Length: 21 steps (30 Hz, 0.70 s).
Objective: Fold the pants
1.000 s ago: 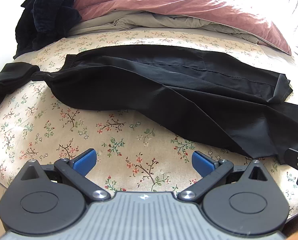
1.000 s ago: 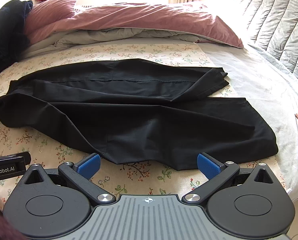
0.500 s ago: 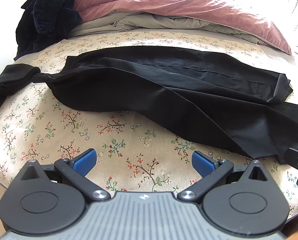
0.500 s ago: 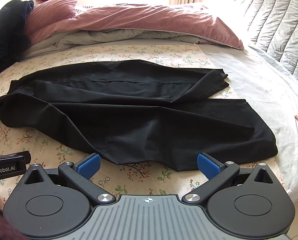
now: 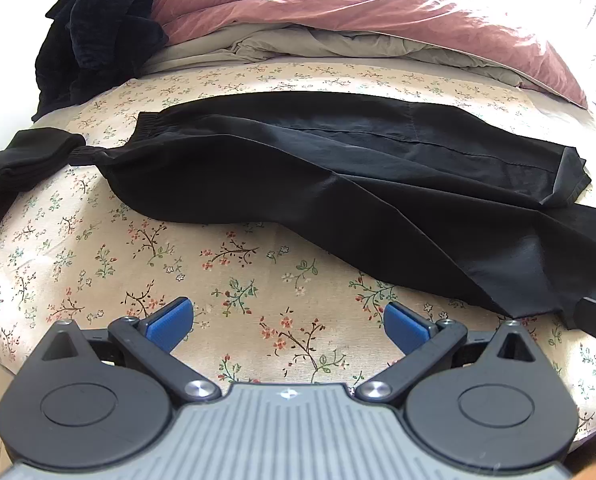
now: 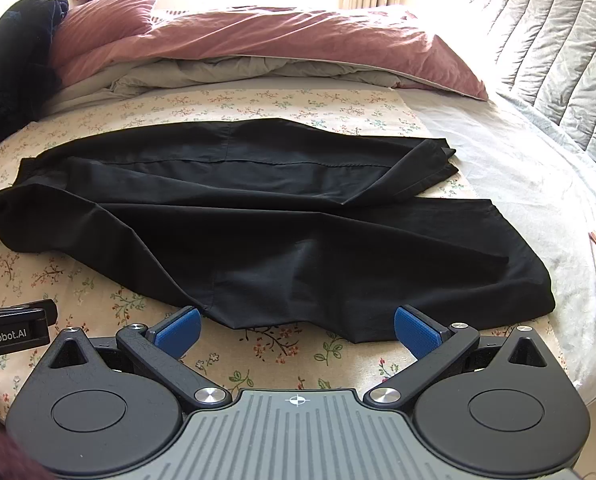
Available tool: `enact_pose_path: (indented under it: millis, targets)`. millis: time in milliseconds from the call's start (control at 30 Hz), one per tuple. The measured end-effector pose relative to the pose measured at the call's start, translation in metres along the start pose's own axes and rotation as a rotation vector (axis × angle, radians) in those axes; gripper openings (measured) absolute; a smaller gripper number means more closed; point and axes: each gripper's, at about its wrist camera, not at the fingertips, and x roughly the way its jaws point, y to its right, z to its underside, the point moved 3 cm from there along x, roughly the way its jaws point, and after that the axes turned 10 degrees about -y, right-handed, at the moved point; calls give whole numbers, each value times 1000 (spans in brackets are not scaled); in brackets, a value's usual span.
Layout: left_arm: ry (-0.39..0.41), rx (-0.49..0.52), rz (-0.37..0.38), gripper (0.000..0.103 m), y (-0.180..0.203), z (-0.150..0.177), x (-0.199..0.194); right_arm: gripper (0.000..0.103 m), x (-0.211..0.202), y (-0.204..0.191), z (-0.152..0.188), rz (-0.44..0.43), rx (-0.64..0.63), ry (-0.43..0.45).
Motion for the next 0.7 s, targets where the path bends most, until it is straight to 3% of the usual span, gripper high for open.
enact_pose_path:
  millis: [233,400,467,567,700]
  targets:
    - [9,-5,-17,103,-5,-3,5,103,4,-1,-1,2,-11,-1]
    - [98,-12,43,103,-23,-12,10,103,6,-1,-8,-13,-45,41]
    - [123,-11,47,103,-36,-19,13,103,8,-3,-12,-65,-68,52]
    - [100,-29,53,103,-64,-35,23,103,18,-10,-21,-176,-118,24]
    - [77,-171,116,103,-122,-57,40,101,37,-24,-32,-351,-168,-15]
